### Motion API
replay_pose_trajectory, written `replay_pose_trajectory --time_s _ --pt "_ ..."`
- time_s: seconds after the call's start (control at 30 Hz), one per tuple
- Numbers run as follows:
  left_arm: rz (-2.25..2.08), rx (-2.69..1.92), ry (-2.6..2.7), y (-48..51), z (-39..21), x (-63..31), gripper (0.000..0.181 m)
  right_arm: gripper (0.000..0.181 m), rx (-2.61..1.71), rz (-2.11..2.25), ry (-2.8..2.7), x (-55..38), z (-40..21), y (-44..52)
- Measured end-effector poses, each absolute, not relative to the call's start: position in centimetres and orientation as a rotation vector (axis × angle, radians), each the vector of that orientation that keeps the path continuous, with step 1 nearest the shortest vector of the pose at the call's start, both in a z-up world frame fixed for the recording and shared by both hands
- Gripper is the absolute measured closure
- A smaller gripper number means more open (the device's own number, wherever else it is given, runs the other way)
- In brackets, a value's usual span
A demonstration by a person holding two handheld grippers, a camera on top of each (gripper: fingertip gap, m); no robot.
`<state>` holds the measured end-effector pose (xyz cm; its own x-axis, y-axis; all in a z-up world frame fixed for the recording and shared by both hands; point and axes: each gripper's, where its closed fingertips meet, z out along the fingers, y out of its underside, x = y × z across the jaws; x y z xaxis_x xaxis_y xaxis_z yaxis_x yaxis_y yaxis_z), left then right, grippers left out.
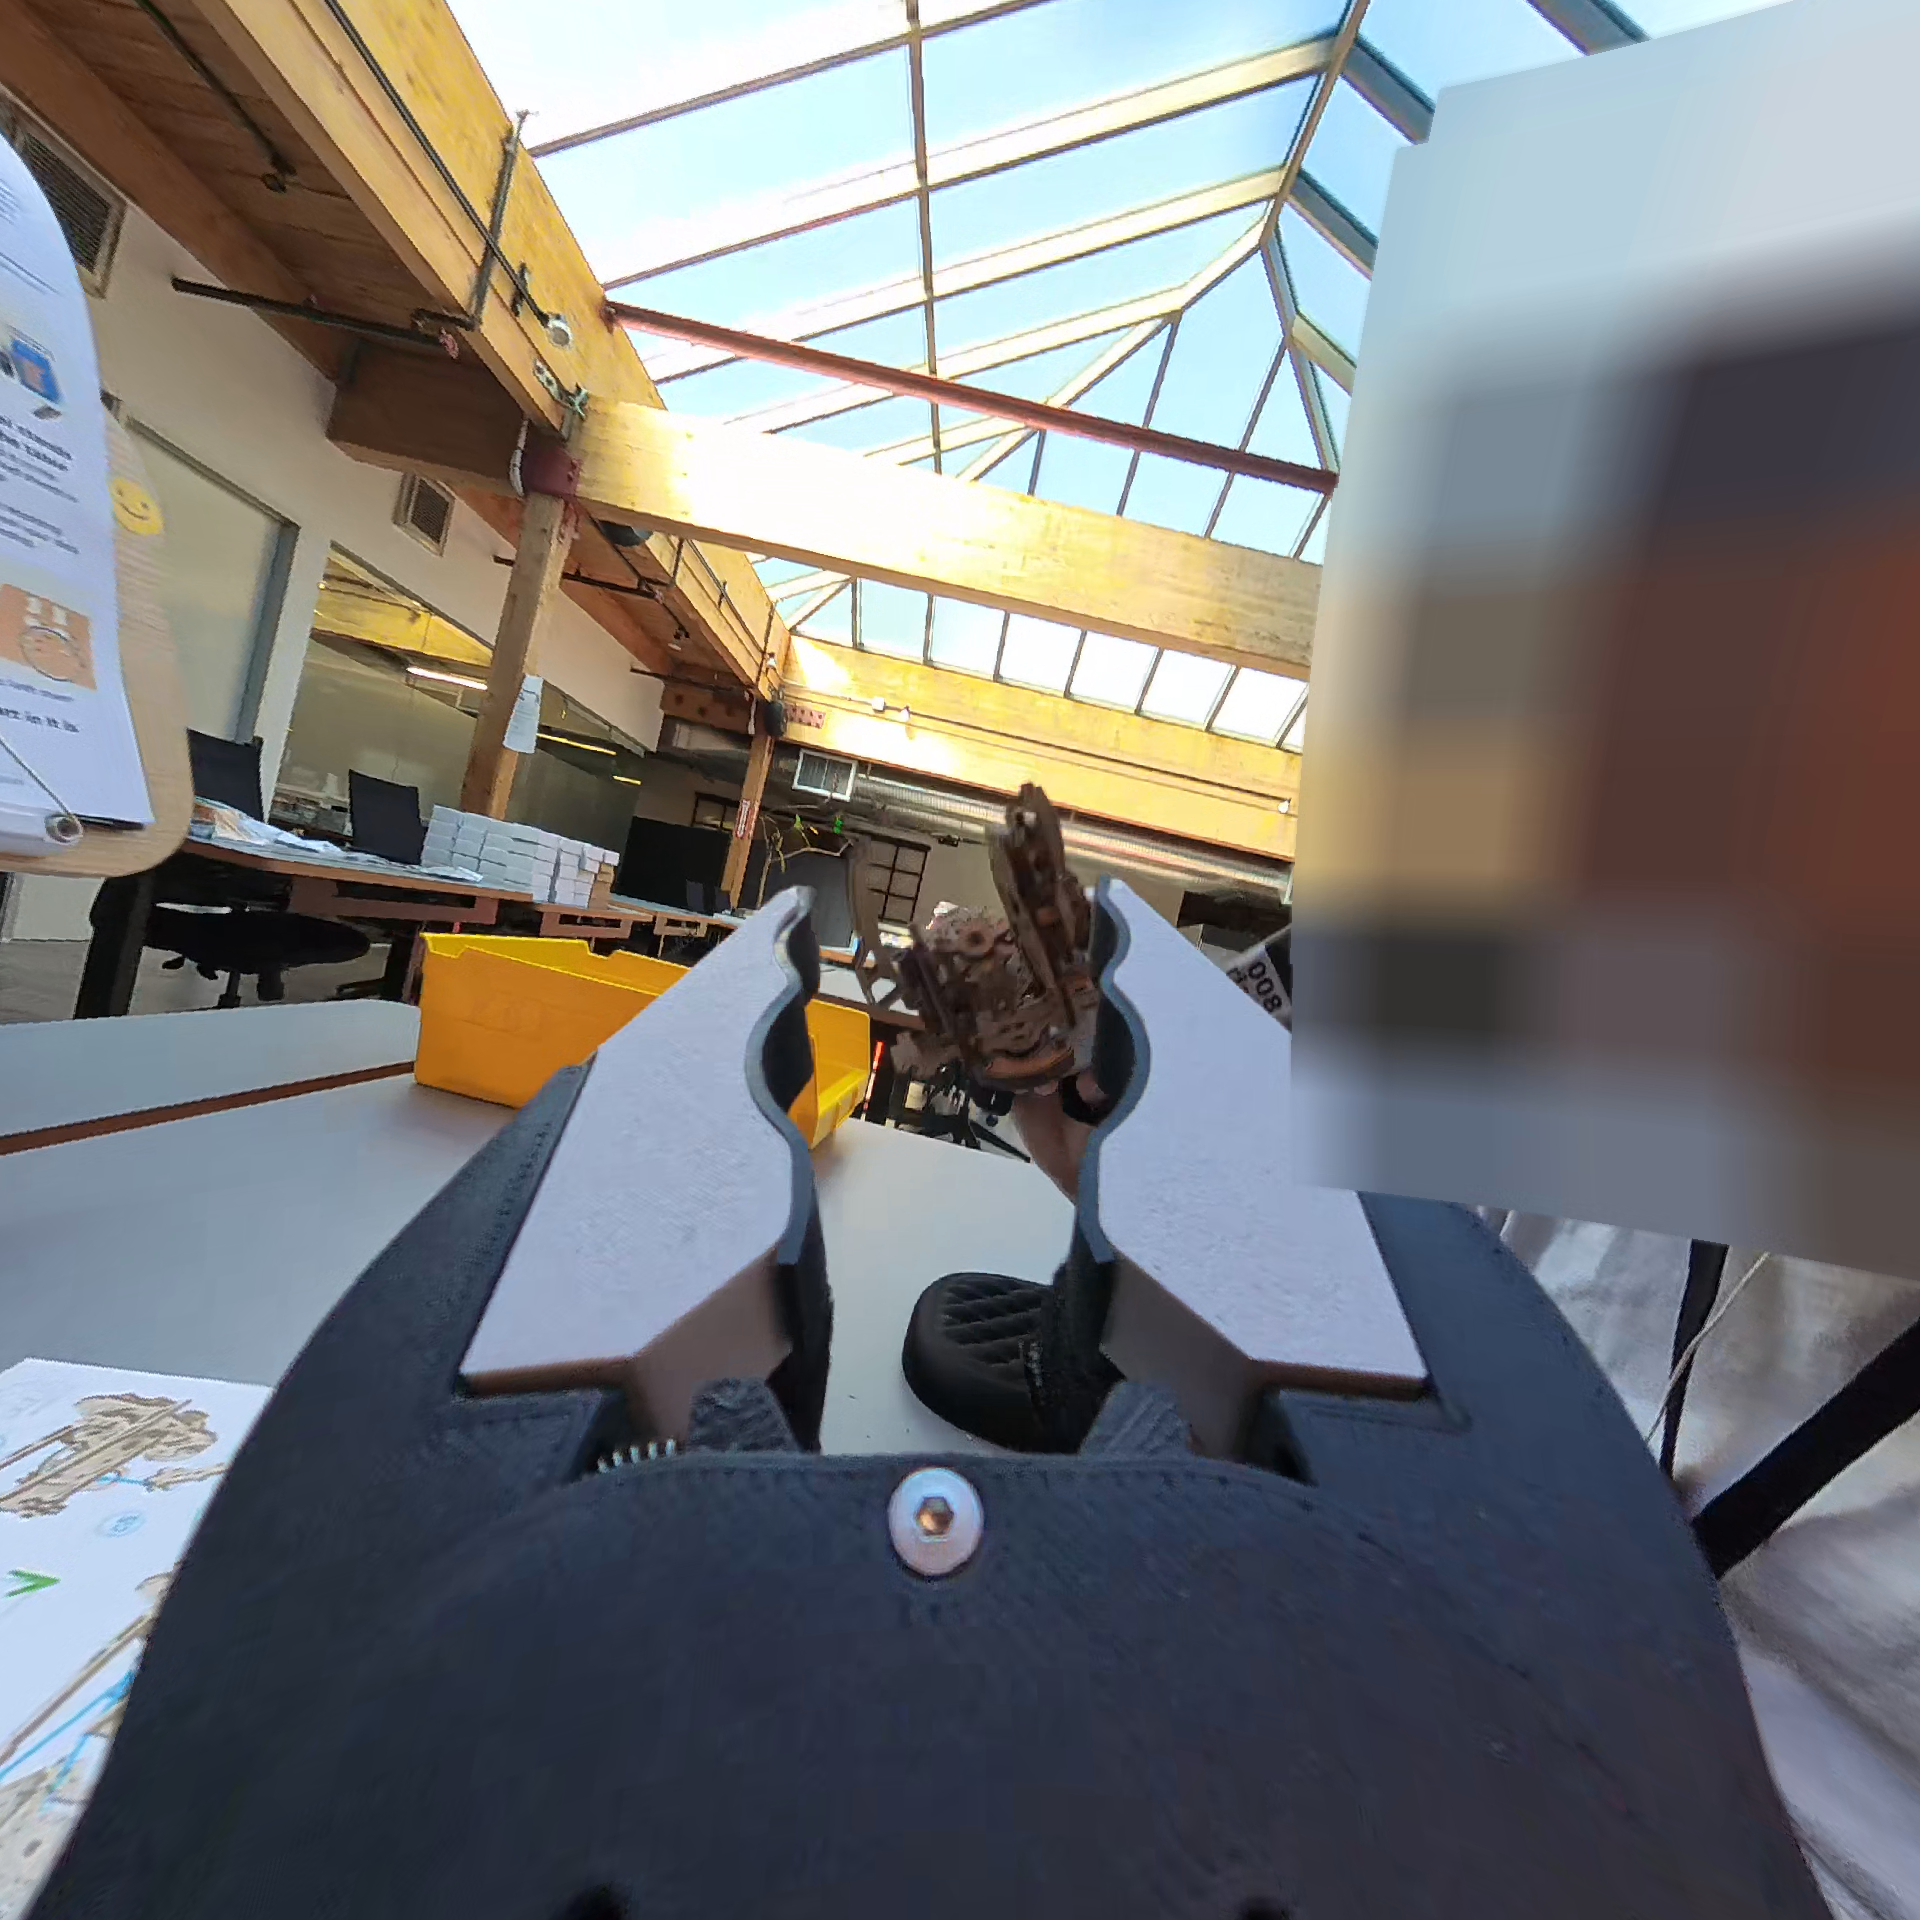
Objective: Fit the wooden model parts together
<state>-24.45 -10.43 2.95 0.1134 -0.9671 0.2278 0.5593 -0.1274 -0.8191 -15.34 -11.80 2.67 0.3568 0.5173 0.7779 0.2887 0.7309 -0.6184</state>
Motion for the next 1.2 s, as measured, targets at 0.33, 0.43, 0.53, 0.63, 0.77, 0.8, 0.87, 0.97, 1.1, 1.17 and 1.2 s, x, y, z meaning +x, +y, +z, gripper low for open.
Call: replay_pose_trajectory --time_s 0.33,0.43,0.53,0.63,0.77,0.8,0.87,0.97,1.1,1.17,1.2 --pt "-1.422 -1.085 0.616 -10.4 1.3 -21.9 0.127 0.148 -0.734 -0.169 -1.450 -17.1 -2.1 -10.7" --pt "-1.360 -1.155 0.710 -10.8 0.0 -20.3 0.135 0.147 -0.690 -0.184 -1.476 -17.5 -2.7 -11.0" --pt "-1.287 -1.211 0.813 -11.4 -1.4 -18.9 0.144 0.147 -0.649 -0.226 -1.478 -17.6 -2.9 -11.1" --pt "-1.252 -1.193 0.843 -11.8 -1.5 -18.5 0.167 0.147 -0.606 -0.176 -1.503 -18.0 -3.2 -12.1" --pt "-1.183 -1.131 0.862 -12.3 -0.7 -18.7 0.169 0.147 -0.634 -0.146 -1.428 -17.8 -2.3 -11.8" --pt "-1.164 -1.123 0.868 -12.4 -0.6 -18.7 0.169 0.146 -0.641 -0.142 -1.411 -17.7 -2.0 -11.7" --pt "-1.171 -1.113 0.875 -12.7 -0.4 -18.7 0.169 0.146 -0.641 -0.131 -1.407 -17.7 -1.9 -11.8" --pt "-1.202 -1.118 0.863 -12.7 -0.3 -18.8 0.169 0.147 -0.628 -0.145 -1.402 -17.8 -1.9 -12.0" --pt "-1.205 -1.120 0.849 -12.7 -0.2 -18.8 0.169 0.140 -0.639 -0.132 -1.378 -17.7 -1.6 -11.9" --pt "-1.197 -1.113 0.846 -12.7 -0.1 -18.8 0.169 0.135 -0.639 -0.119 -1.342 -17.5 -1.0 -11.9" --pt "-1.192 -1.112 0.846 -12.7 0.0 -18.9 0.169 0.131 -0.641 -0.118 -1.323 -17.3 -0.6 -11.8"
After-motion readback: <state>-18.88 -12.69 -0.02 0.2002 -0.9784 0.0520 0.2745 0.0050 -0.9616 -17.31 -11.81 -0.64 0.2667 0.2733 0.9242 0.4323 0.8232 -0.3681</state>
